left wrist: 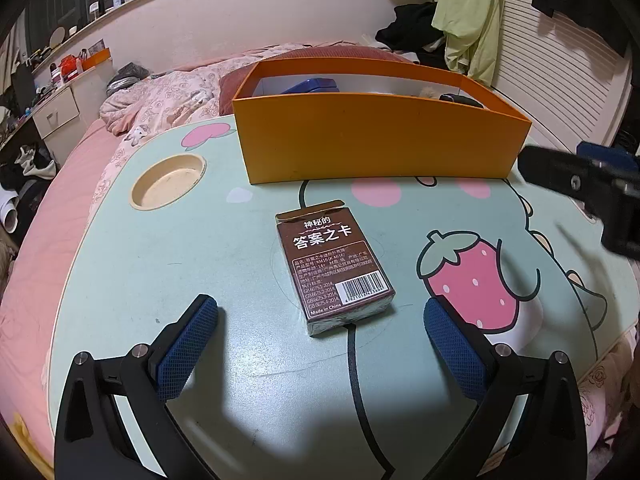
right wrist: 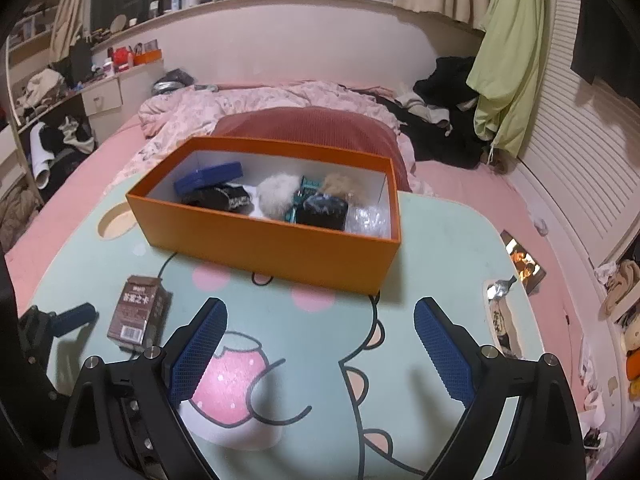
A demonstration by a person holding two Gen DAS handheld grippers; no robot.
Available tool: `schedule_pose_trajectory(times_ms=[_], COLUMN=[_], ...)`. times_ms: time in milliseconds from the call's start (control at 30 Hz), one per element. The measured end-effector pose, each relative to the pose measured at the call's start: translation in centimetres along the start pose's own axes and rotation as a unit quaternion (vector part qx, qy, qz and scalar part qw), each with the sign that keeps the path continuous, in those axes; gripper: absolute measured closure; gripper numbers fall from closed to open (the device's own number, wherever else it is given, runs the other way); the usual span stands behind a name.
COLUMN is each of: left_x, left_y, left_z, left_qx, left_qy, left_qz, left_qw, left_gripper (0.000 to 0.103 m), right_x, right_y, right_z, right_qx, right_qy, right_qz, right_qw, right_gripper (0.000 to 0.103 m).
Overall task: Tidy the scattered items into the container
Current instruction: 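Move the right tool over the orange box, then grasp the black case inside the orange box with the right tool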
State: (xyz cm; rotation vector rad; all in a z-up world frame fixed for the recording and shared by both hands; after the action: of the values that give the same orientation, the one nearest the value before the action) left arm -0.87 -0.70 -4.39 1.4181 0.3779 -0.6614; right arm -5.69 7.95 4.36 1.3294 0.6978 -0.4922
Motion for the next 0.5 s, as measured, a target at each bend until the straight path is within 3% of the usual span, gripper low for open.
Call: schedule_pose_trajectory(times_ms=[200,267,333,400,467,500], left_x=[0.0,0.0,0.0,0.1,0.1,0.0], left_y=[0.0,0.0,0.0,0.0,0.0,0.1], left_z=[0.0,0.0,0.0,0.0,0.0,0.0], left_qx=[0.000,0.000,0.000,0.000,0.000,0.000], left_qy=[0.000,0.000,0.000,0.000,0.000,0.000], left_qz=[0.000,0.000,0.000,-0.001,-0.001,-0.001], left_qw=[1.0000,1.0000,1.0000,1.0000,1.0000,1.0000], left_gripper=[0.000,0.000,0.000,0.000,0.000,0.000], right_x=[-0.4,-0.8,-1.4,-2.7,-4.7,-5.8], right_y=[0.1,0.1,0.0,-0.2,-1.1,-1.6], right_z=[0.2,0.3,0.6,0.7,0.5,0.2], right_qx=[-0.002,-0.010,-0.035,-0.069,-0.107,-0.113], right_qy=[0.006,0.004,0.002,-0.009,-0.046,-0.071], right_qz=[-0.001,0.002,0.019,0.042,0.076,0.089], right_qw=[1.000,1.000,0.999,0.997,0.990,0.987], right_gripper=[0.009,0.013,0.026,0.064,0.078,0.079])
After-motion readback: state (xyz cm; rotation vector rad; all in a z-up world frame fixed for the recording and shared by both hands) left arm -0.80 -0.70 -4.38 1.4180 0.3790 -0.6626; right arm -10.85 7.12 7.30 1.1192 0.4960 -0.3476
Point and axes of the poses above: each gripper's, at about its wrist camera, not at the fingertips, and y roughly against the way its jaws point, z to its left, x to its underside, the point moved 5 cm from there along -y, roughly the way its jaws point, and after that the axes turned 14 degrees about -y, right-handed, at the moved point
